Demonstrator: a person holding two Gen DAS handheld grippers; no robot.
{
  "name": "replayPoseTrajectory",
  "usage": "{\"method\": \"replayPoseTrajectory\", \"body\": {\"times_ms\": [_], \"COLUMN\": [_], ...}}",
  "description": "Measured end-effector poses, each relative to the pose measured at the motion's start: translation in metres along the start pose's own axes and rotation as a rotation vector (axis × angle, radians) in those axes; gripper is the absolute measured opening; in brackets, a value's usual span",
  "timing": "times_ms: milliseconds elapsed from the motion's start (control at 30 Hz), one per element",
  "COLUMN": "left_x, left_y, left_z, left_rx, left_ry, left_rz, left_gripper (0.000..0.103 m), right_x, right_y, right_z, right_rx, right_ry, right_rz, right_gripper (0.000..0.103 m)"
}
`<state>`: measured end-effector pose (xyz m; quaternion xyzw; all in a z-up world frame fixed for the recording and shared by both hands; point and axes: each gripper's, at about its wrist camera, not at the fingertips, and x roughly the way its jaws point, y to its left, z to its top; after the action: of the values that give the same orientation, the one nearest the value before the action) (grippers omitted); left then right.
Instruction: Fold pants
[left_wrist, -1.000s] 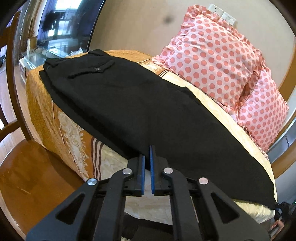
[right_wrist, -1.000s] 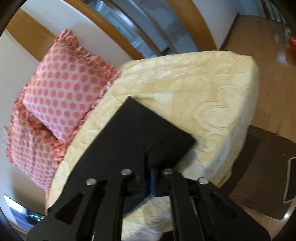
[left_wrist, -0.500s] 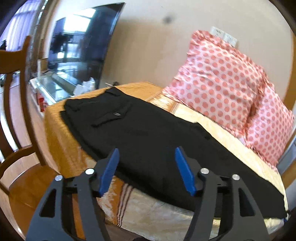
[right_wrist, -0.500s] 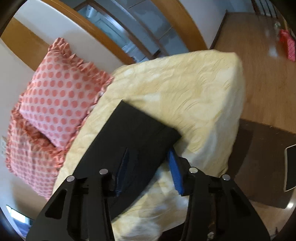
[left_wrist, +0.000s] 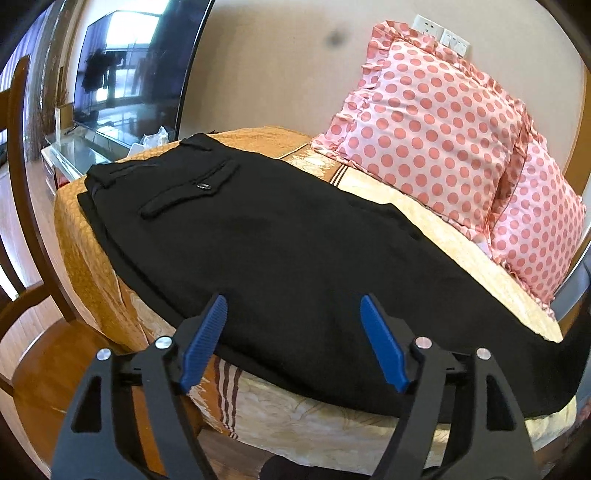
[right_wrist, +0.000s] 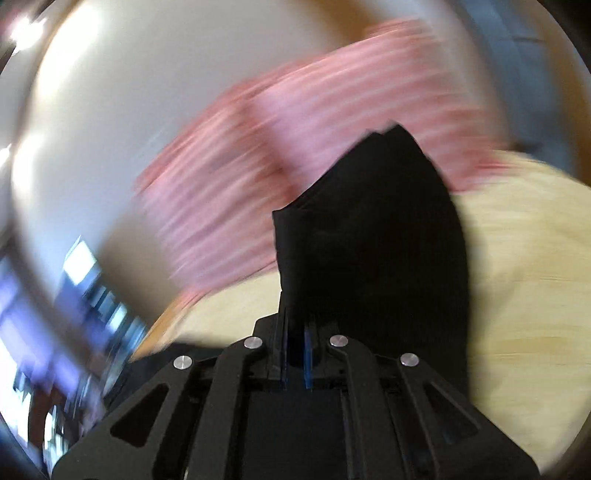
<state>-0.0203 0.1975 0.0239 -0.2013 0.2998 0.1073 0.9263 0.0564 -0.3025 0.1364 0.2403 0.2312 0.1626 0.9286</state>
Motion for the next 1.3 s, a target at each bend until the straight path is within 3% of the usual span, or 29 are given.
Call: {"method": "replayPoseTrajectory", "body": {"times_ms": [67,167,233,400,533,600,700,767,800,867,1000,1300], "left_x": [-0.005,-0.020,-0.028,-0.036,-0.023,-0.017,-0.011,-0.009,-0.007,-0.003,-0.001,-0.004], "left_y": [0.004,0.020,0.030,0.059,0.065,0.065,0.062,0.060,0.059,0.057,0.055,0.052], "left_z": [0.001,0.004,0.004,0.003,0.000,-0.001,-0.001,0.000,0.000,0.001,0.004,0.023], "left_rx": [-0.028,-0.095,-0.126,-0.201,-0.253,-0.278,-0.287,-0.289,-0.293,-0.303,-0.317,-0.329], "left_ry": [0.001,0.005,0.012,0.032,0.085,0.107,0.130,0.137,0.142,0.158,0.167,0.142], "left_rz": [-0.019,-0.071,-0.073,-0.098,-0.170,-0.208,-0.233,-0.243,-0.252,-0.264,-0.258,-0.232], "left_gripper": [0.075,0.074,0.074,0.074,0.074,0.074,0.074,0.074,0.074,0.075,0.081,0.082], "right_x": [0.055,0.112,0.125,0.118,0.124,0.127,0.122,0.115,0.112,0.120,0.112,0.117], "right_y": [0.055,0.095,0.104,0.124,0.151,0.159,0.172,0.176,0.175,0.174,0.171,0.169], "right_z": [-0.033,-0.090,-0.106,-0.098,-0.129,-0.143,-0.161,-0.160,-0.159,-0.163,-0.165,-0.167], "right_rx": [-0.106,-0.210,-0.202,-0.226,-0.329,-0.416,-0.530,-0.539,-0.539,-0.537,-0.531,-0.511], "right_ry": [0.173,0.398,0.447,0.377,0.438,0.479,0.498,0.471,0.457,0.495,0.474,0.465], "right_rz": [0.147,0.197,0.225,0.275,0.291,0.280,0.282,0.289,0.302,0.300,0.315,0.343], "right_gripper": [0.006,0.006,0.006,0.007,0.007,0.013,0.040,0.072,0.075,0.077,0.078,0.079]}}
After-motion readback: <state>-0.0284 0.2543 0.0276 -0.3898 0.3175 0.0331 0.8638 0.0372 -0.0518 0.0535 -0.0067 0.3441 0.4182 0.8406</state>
